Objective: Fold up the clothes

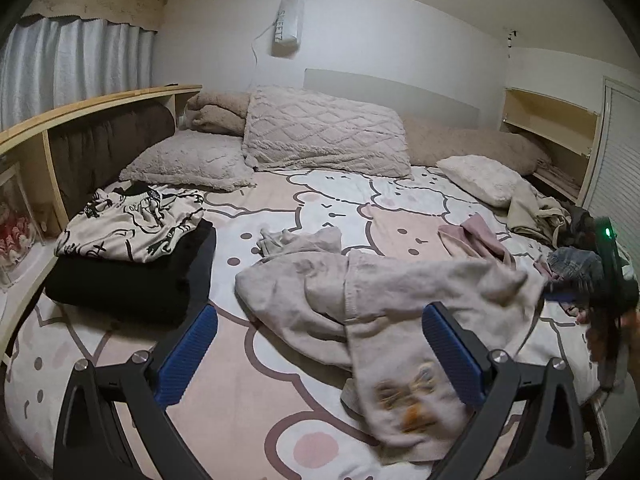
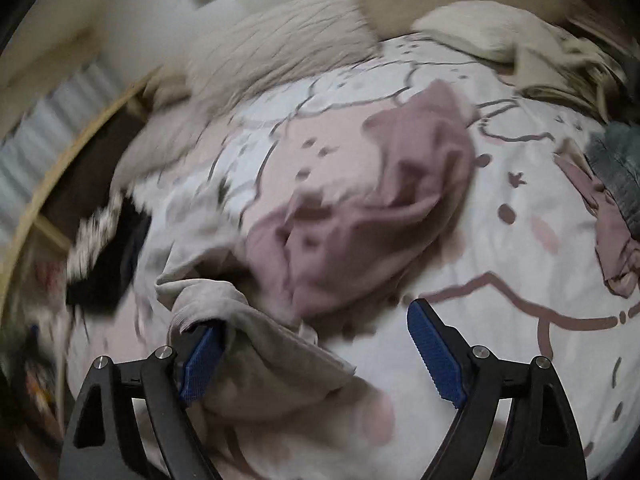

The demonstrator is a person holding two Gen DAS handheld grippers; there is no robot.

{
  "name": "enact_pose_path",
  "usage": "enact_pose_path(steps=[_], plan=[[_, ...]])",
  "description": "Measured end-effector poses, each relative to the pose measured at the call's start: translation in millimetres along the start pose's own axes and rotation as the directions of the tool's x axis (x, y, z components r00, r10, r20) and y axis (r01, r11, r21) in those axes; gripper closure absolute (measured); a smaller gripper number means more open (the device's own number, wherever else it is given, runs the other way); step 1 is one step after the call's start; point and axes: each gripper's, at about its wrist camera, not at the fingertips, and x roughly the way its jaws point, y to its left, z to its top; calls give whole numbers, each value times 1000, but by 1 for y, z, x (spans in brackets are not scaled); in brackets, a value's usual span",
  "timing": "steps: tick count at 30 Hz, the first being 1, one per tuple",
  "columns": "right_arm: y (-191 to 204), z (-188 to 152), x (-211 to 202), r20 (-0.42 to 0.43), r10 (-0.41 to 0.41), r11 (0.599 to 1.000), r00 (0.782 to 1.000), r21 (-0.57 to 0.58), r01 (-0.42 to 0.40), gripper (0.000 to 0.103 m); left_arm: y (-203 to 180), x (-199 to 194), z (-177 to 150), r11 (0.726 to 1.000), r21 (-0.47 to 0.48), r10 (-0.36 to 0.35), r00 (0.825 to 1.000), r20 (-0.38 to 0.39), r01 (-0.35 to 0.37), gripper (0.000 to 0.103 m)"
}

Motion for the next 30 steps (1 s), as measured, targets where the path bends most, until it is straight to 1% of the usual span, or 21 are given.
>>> enact_pose_path(steps=[1, 3, 4, 5, 6, 8, 9, 10, 12, 13, 14, 15, 17, 20, 22, 23, 24, 26, 28, 29, 30], plan=[[3, 6, -5, 5, 2, 1000, 1000, -29, -1, 15, -1, -1, 0, 1000, 10, 8, 1000, 0, -8, 0], [19, 7, -9, -43, 2, 986, 999, -168, -9, 15, -1, -1, 0, 999, 32, 23, 1000, -3, -23, 0], [30, 3, -12, -70, -30, 964, 997, -267, 11, 15, -1, -1, 0, 999, 38, 25, 1000, -5, -25, 0], [41, -6, -21, -79, -79, 921, 994, -388, 42, 15, -1, 0, 0, 999, 39, 25, 1000, -6, -24, 0], [47, -13, -26, -89, -97, 891, 991, -452, 47, 15, -1, 1, 0, 999, 37, 22, 1000, -6, -22, 0], [52, -29, -46, -134, -83, 836, 988, -549, -4, 15, -1, 5, 0, 1000, 25, 12, 1000, -8, -11, 0], [51, -31, -58, -129, -59, 829, 990, -559, -24, 15, -1, 7, 0, 1000, 16, 4, 1000, -11, -3, 0], [47, -29, -69, -104, -26, 838, 994, -544, -35, 15, -2, 9, 1, 1000, 8, -6, 1000, -15, 6, 0], [32, -10, -83, -22, 22, 906, 1000, -421, -29, 15, -5, 12, 1, 1000, -4, -26, 999, -20, 26, 0], [21, 1, -80, 12, 23, 943, 1000, -332, -18, 15, -7, 13, 1, 999, -9, -34, 999, -22, 34, 0], [6, 14, -69, 38, -8, 978, 999, -208, 16, 15, -9, 14, 2, 999, -12, -41, 999, -22, 40, 0], [-4, 22, -57, 42, -24, 991, 999, -128, 29, 15, -10, 14, 2, 999, -13, -45, 999, -21, 45, 0], [-22, 37, -14, 2, -9, 1000, 1000, 26, 9, 15, -12, 12, 3, 999, -12, -48, 999, -17, 48, 0], [-32, 40, 55, -114, 86, 983, 990, 170, -66, 15, -14, 10, 3, 999, -2, -38, 999, -16, 38, 0], [-36, 37, 89, -167, 91, 970, 982, 238, -49, 15, -13, 10, 3, 1000, 6, -26, 999, -23, 26, 0], [-39, 35, 104, -175, 56, 965, 983, 262, -8, 26, -13, 10, 3, 1000, 7, -22, 999, -27, 22, 0], [-40, 35, 111, -166, 41, 965, 985, 263, 5, 64, -13, 11, 3, 1000, 8, -20, 999, -30, 20, 0], [-45, 39, 118, -152, 2, 966, 988, 258, 38, 88, -13, 12, 4, 1000, 9, -18, 999, -31, 18, 0], [-49, 49, 112, -115, -21, 969, 993, 241, 49, 92, -16, 13, 3, 1000, 17, -14, 999, -31, 15, 0], [-52, 59, 105, -72, -82, 976, 994, 194, 95, 93, -17, 13, 3, 1000, 24, -12, 999, -33, 13, 0], [-53, 70, 91, -16, -156, 977, 988, 147, 156, 94, -19, 15, 3, 999, 32, -11, 999, -35, 12, 0]])
